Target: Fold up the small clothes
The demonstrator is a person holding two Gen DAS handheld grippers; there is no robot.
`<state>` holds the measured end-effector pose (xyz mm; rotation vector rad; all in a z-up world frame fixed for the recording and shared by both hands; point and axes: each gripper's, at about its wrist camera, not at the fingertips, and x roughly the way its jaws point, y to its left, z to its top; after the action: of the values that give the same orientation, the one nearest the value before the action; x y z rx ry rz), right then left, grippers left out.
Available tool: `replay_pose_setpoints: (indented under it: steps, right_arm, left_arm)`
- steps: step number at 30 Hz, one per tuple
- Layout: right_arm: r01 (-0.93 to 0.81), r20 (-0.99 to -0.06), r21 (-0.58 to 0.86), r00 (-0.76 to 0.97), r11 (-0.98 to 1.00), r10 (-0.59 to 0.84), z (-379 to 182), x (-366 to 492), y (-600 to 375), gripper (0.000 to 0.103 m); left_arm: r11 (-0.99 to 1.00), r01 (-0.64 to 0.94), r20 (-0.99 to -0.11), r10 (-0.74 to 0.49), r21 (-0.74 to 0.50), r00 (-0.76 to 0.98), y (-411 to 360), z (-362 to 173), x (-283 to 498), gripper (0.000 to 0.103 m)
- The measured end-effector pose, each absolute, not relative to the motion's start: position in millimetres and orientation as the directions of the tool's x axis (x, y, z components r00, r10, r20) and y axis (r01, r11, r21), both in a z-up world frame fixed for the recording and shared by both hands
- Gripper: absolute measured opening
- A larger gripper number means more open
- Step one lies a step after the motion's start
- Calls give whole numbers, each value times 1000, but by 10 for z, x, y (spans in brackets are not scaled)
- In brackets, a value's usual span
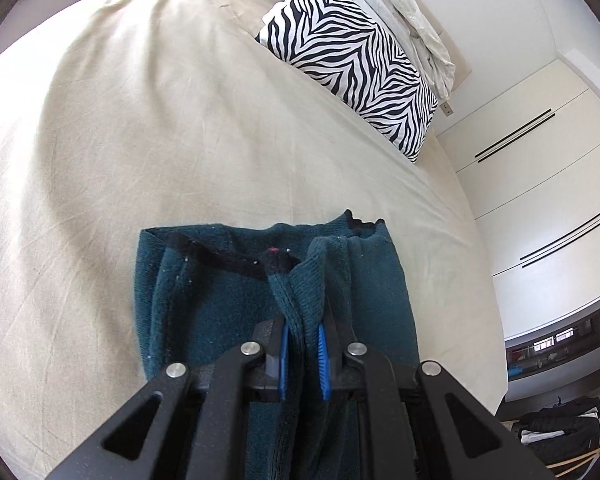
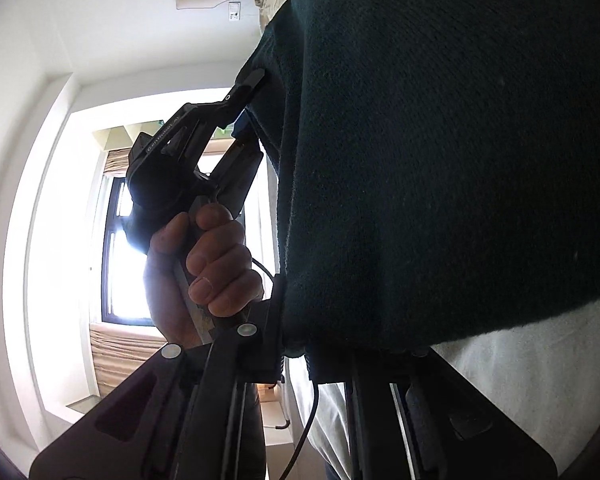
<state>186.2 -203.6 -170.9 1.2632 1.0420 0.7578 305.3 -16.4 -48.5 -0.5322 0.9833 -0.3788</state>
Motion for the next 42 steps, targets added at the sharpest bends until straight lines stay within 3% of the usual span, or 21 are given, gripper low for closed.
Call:
replay_pose_setpoints:
  steps: [17, 24, 29, 34, 36, 37, 39, 41, 42]
  right_arm:
    - [113, -224, 974, 319, 198, 921, -1868, 2232, -1633, 7]
    - [102, -207, 978, 315, 184, 926, -1848, 2089, -1589, 7]
    - [123, -281, 959, 299, 255, 912, -2053, 2146, -1517, 7]
    - [99, -290, 957, 310, 273, 905, -1990, 2118, -1589, 8]
    - [107, -307, 952, 312, 288, 899, -1938, 2077, -1643, 13]
    - [111, -317, 948, 310, 297, 896, -1905, 2027, -1687, 16]
    - [84, -332, 943, 298, 322, 895, -1797, 1896, -1785, 39]
    - [16, -364, 927, 278, 375, 889, -1616, 1736, -1885, 58]
    - [-17, -381, 916, 268, 400, 885, -1529, 1649, -1942, 58]
  left_arm:
    - [849, 30, -714, -462, -527, 526, 211, -700, 3127, 13]
    - [845, 69, -678, -471, -530, 564, 206, -629, 3059, 13]
    - [871, 24, -722, -422, -490, 548, 237, -847, 3166, 15]
    - [805, -22, -672, -480, -593, 564, 442, -1021, 3121, 19]
    - [811, -24, -669, -466, -585, 579, 458, -951, 3102, 24]
    - [819, -36, -670, -443, -573, 596, 488, -899, 3086, 32]
    - [815, -54, -652, -420, -577, 631, 592, -787, 3041, 40]
    - [829, -59, -644, -386, -557, 661, 648, -642, 2965, 40]
    - [847, -50, -644, -363, -530, 674, 632, -564, 2919, 40]
